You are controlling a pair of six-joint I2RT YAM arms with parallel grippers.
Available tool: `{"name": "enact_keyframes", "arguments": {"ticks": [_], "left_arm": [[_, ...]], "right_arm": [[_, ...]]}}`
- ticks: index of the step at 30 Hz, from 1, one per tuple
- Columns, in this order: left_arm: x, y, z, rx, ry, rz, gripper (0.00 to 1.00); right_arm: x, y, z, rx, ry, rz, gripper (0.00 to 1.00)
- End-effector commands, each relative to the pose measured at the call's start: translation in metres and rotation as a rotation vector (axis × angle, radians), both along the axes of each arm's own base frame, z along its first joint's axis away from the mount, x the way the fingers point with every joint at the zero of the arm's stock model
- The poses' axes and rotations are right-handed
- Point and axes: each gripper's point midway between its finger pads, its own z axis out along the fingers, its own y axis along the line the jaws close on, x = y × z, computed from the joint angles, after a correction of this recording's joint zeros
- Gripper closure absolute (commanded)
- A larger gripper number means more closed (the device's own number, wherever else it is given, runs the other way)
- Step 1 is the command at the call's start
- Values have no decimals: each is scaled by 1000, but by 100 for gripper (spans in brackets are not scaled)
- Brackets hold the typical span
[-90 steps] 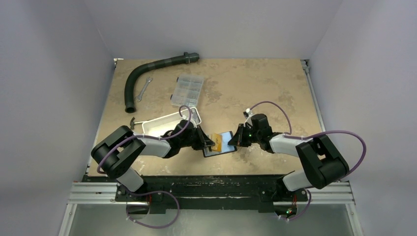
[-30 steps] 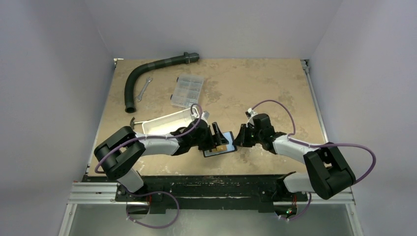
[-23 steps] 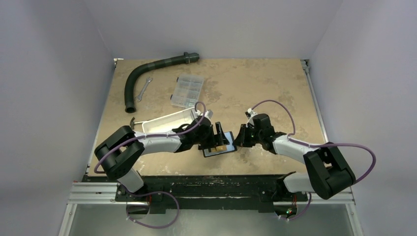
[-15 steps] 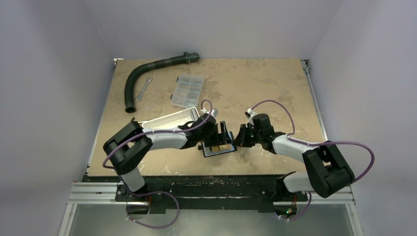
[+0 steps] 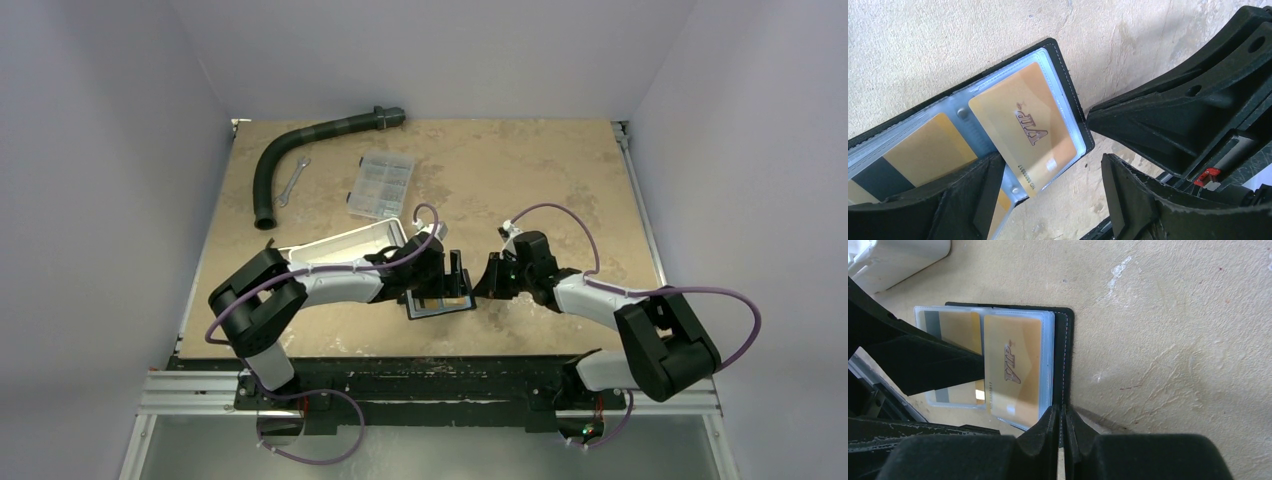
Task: Put the credit cards into the card holder
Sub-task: Insert the credit card into the card holder.
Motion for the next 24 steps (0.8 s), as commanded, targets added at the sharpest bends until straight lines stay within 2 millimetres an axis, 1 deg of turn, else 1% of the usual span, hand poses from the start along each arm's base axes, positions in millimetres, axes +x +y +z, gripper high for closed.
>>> {"name": "enact_keyframes", "arguments": {"ticks": [1,5,7,9,11,15,16,17,18,20,21,24], "left_arm": [[-11,37,-32,175,36,-1,24],[-9,24,-33,122,39,-10,27],[-12,16,-33,82,57,-27,29],[-9,6,-27,41,45,-34,29],[-8,4,-23,28,34,-36,28],[-5,13,-14,52,-9,-31,24],[-8,20,-14,80,-4,-34,23],[-10,23,-12,90,-5,-42,22],[-6,29,-10,119,-24,-29,22],[-6,38,-6,162,-36,-31,20],[-5,40,-3,173,-45,-32,15],[-3,41,8,169,-67,-33,9]], "right_arm": [[11,8,16,36,-58,19,86],[11,7,20,37,-66,17,83],[10,7,22,40,-70,17,83],[10,8,23,47,-72,19,83],[9,8,24,52,-73,19,82],[10,9,25,56,-75,20,82],[9,9,25,56,-75,24,82],[9,9,25,57,-75,23,82],[9,9,25,58,-74,26,82],[9,10,25,59,-73,28,82],[9,10,25,58,-73,29,82],[10,10,25,57,-72,29,82]]}}
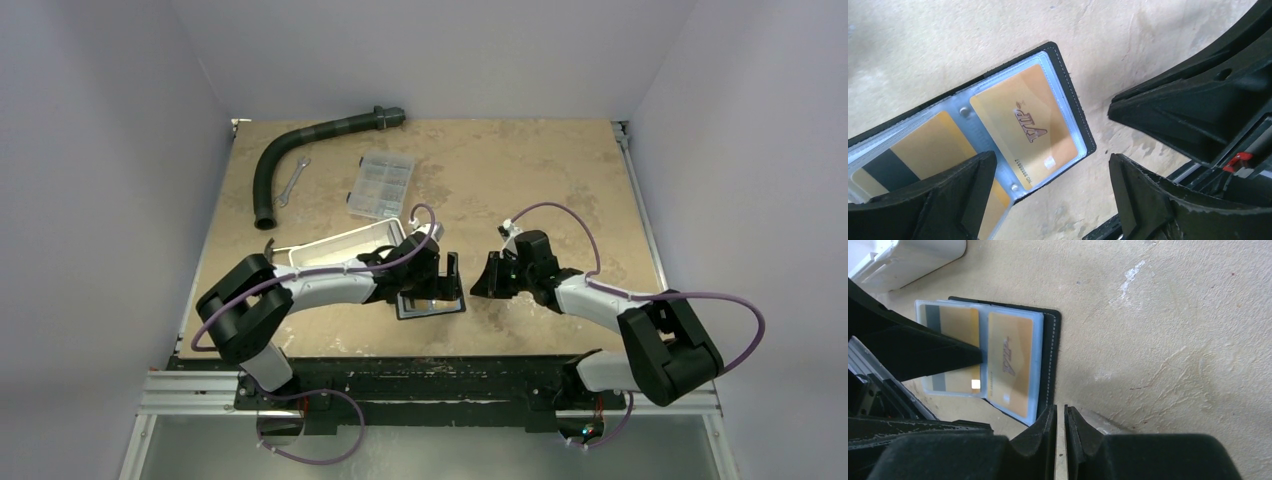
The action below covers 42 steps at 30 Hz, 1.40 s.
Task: Put the credit cards into the card holder
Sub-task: Insert the credit card into the card holder.
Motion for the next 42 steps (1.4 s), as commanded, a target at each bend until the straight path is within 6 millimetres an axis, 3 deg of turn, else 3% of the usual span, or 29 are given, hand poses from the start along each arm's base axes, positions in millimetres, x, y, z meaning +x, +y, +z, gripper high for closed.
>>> {"name": "enact_keyframes", "arguments": {"ticks": [1,5,10,17,23,42], "left_arm": [[-1,26,6,104,-30,4,9],[0,21,18,58,-45,3,9],[1,14,22,13,-56,1,25],[2,7,8,7,-41,-10,46],[2,19,-7,57,-41,15,62],[-14,49,-49,147,13,54,92]], "right_arm": [[12,7,17,31,-59,12,82],[11,7,20,37,-62,12,82],[10,11,24,62,-61,18,82],[7,18,26,106,-49,37,82],[5,25,28,142,-43,50,82],[-8,46,9,236,45,100,68]]}}
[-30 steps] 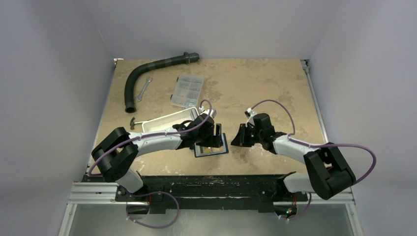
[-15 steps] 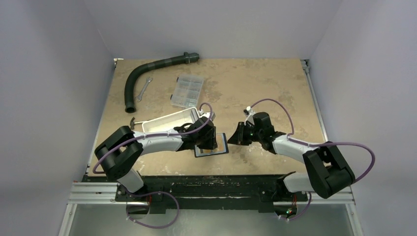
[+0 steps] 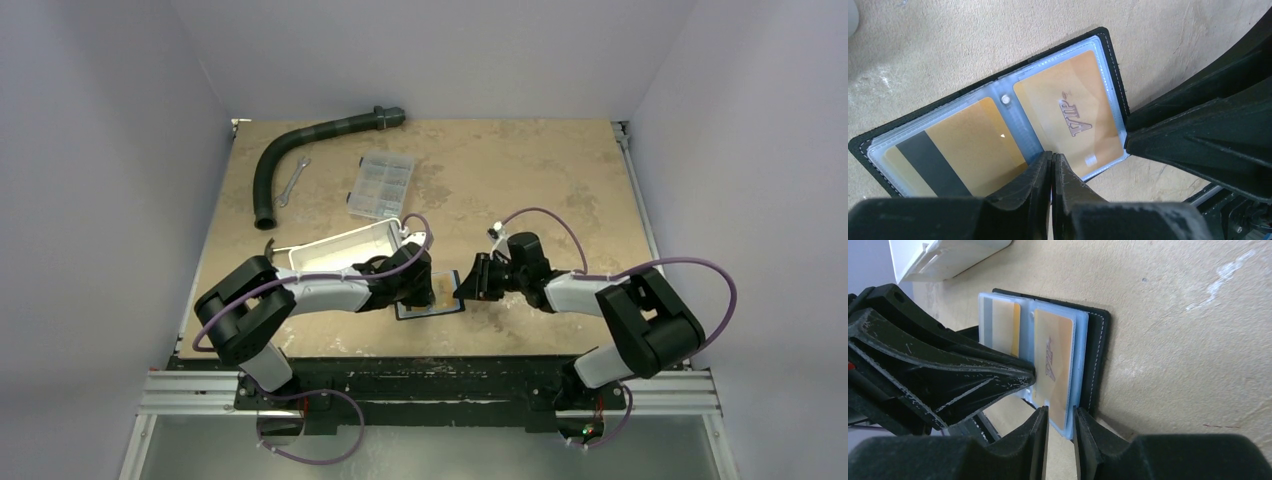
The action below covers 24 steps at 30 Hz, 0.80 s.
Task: Put the credit cards into the card holder
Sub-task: Insert the credit card into the card holder.
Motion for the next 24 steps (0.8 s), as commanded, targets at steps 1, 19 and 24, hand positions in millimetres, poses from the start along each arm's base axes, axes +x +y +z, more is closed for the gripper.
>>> {"name": "enact_keyframes", "arguments": {"ticks": [1,19,24], "left_arm": [[-10,23,-24,75,39,25,94],[-22,36,-40,77,62,42,100],[-21,36,-37,73,54,44,100]], "right_arm": [[-1,10,7,51,-22,28,68],[-3,7,12,1,-34,27,64],[-4,8,4,-1,-19,26,64]]}}
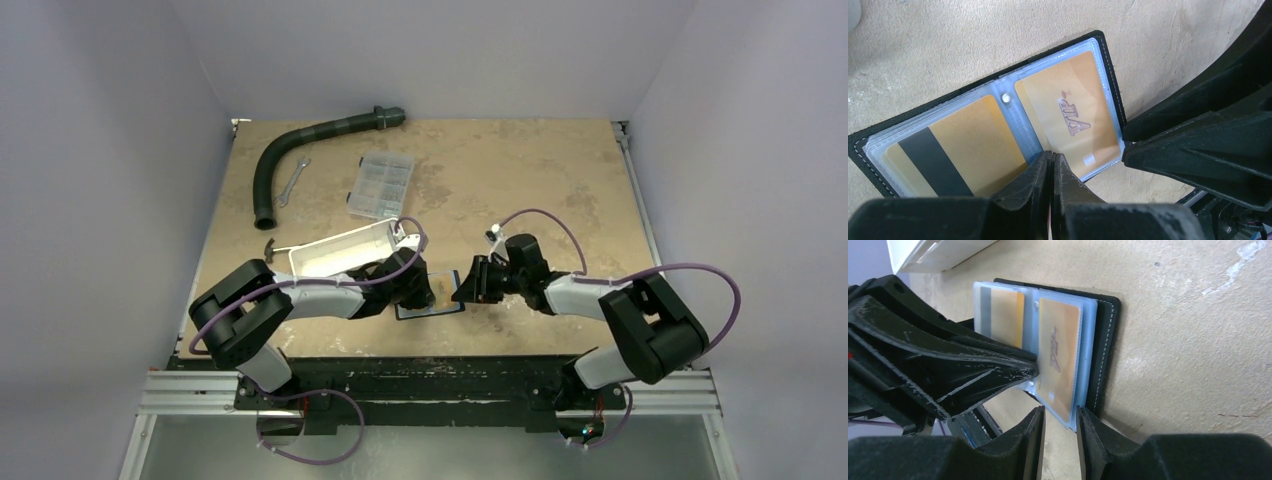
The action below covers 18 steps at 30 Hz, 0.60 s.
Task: Put the credit cards into the card holder
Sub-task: Insert the credit card into the card holder.
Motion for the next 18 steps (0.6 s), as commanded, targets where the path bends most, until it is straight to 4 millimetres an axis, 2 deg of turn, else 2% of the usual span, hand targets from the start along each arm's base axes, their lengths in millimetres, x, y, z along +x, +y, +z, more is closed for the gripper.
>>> {"name": "enact_keyframes", "arguments": {"ticks": [1,13,18], "left_arm": [[-20,35,-35,141,87,17,100],[-20,33,-36,136,91,15,100],[-21,35,-37,139,91,14,100]], "right_arm": [[5,3,0,-1,-24,9,64],[4,11,5,-18,-40,23,66],[7,6,11,-59,-66,3,64]]}}
